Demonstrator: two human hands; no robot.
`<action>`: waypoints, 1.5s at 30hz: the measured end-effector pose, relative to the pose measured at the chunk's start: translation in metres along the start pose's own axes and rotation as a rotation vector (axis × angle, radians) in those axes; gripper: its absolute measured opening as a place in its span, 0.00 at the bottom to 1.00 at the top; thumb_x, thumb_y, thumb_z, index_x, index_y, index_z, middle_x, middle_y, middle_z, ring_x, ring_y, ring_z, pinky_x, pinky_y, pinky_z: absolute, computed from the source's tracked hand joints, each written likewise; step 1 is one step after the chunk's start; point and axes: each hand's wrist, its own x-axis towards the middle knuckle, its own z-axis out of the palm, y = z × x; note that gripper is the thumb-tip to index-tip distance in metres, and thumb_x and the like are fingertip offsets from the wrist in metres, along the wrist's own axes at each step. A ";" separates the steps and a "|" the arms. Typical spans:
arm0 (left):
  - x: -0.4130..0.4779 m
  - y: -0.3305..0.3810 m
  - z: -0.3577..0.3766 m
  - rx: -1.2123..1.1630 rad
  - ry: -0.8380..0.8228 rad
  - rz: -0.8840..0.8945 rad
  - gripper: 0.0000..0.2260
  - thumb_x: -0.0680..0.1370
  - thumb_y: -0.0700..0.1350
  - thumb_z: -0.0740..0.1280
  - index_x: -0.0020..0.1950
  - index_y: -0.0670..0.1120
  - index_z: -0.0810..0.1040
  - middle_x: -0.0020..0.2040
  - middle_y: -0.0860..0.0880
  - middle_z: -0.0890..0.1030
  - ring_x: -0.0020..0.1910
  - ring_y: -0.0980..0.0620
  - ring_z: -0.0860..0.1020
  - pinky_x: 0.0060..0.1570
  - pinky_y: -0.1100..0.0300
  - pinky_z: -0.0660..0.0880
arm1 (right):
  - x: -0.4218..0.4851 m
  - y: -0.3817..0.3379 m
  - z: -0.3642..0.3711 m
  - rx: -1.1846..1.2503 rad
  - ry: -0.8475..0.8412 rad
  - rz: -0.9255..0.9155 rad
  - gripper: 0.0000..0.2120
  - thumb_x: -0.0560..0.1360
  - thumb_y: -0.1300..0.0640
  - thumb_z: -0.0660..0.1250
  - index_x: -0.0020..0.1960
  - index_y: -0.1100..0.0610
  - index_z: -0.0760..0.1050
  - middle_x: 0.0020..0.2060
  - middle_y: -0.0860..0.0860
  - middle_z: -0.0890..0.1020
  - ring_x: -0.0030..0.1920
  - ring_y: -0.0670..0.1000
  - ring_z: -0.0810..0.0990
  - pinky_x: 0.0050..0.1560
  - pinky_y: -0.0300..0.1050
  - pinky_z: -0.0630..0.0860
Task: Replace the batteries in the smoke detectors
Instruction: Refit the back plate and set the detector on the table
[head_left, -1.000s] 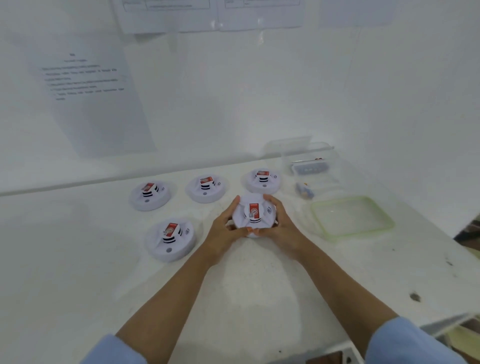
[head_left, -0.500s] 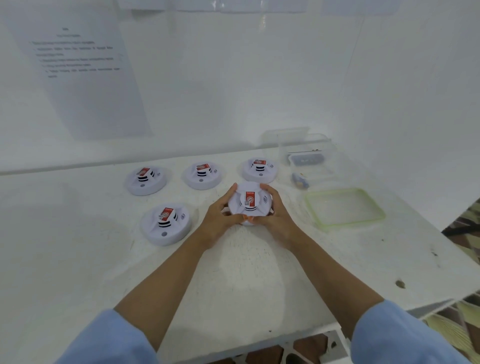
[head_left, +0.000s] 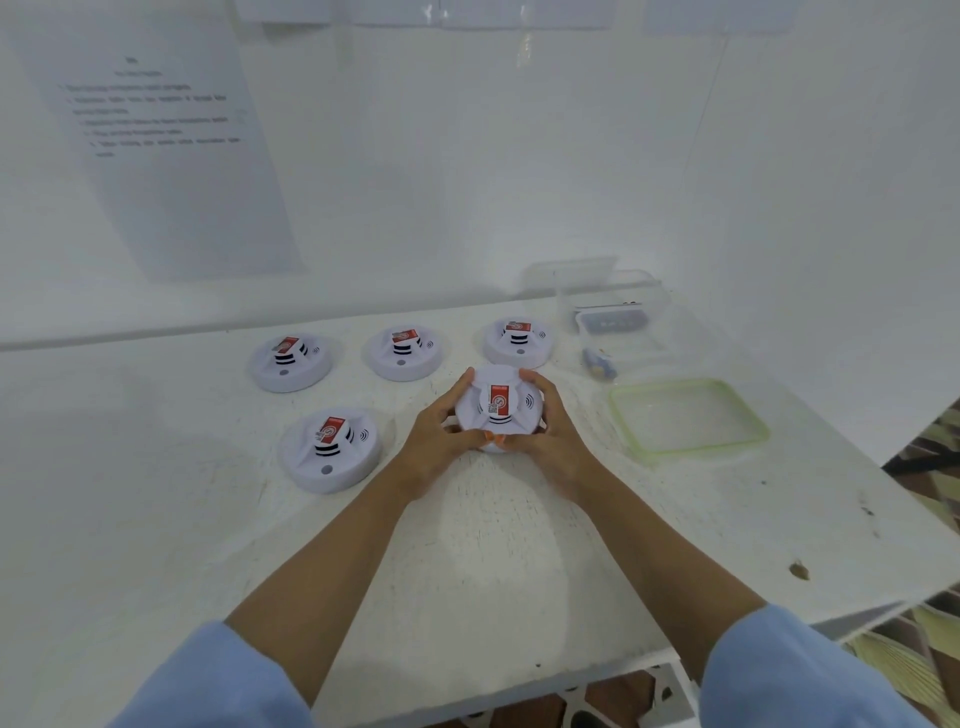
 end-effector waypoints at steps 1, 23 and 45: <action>0.000 0.000 0.000 -0.006 -0.001 -0.002 0.35 0.72 0.32 0.69 0.73 0.55 0.60 0.65 0.51 0.74 0.56 0.54 0.76 0.47 0.64 0.77 | 0.000 0.001 0.000 0.008 0.002 -0.001 0.41 0.68 0.72 0.70 0.72 0.50 0.55 0.61 0.51 0.71 0.59 0.51 0.73 0.60 0.49 0.72; 0.005 0.001 -0.003 -0.296 -0.043 -0.101 0.27 0.73 0.28 0.62 0.64 0.55 0.70 0.66 0.47 0.72 0.60 0.47 0.74 0.52 0.56 0.76 | 0.006 0.000 -0.008 0.460 -0.074 0.063 0.20 0.75 0.71 0.56 0.55 0.48 0.72 0.52 0.50 0.80 0.54 0.51 0.79 0.54 0.48 0.77; 0.001 0.009 0.000 -0.365 -0.036 -0.133 0.27 0.74 0.27 0.60 0.66 0.52 0.69 0.65 0.47 0.73 0.56 0.50 0.76 0.46 0.63 0.79 | 0.003 0.000 -0.005 0.463 -0.071 0.027 0.19 0.76 0.70 0.57 0.57 0.49 0.72 0.53 0.50 0.80 0.54 0.52 0.79 0.50 0.44 0.79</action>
